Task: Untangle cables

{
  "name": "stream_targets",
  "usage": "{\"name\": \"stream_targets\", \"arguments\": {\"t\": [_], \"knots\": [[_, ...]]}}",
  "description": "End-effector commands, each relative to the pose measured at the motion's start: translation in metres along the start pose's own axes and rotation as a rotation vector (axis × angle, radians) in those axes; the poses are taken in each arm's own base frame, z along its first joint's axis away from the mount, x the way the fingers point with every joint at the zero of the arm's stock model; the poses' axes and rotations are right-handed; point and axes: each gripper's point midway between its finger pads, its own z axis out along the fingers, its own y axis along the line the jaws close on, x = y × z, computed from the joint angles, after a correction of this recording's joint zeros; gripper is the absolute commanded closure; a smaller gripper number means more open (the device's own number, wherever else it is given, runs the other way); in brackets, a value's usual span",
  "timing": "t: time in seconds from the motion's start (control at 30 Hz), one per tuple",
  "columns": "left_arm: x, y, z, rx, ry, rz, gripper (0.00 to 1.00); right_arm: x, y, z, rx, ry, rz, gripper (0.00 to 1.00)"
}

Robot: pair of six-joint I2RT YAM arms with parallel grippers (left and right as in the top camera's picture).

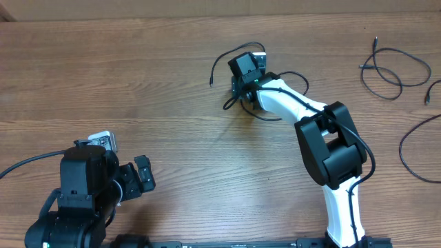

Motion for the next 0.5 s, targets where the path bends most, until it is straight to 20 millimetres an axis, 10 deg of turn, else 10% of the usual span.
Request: {"name": "stream_targets", "arguments": {"t": [0.0, 0.33, 0.47], "knots": [[-0.004, 0.002, -0.002, -0.011, -0.016, -0.026, 0.01, 0.003, -0.034, 0.014, 0.122, 0.008, 0.014, 0.00], [-0.004, 0.002, -0.002, -0.011, -0.016, -0.026, 0.00, 0.019, -0.062, 0.029, 0.068, 0.150, 0.190, 0.00], [-0.004, 0.002, -0.002, -0.011, -0.016, -0.026, 0.00, 0.030, -0.044, 0.033, -0.082, 0.240, 0.219, 0.22]]}}
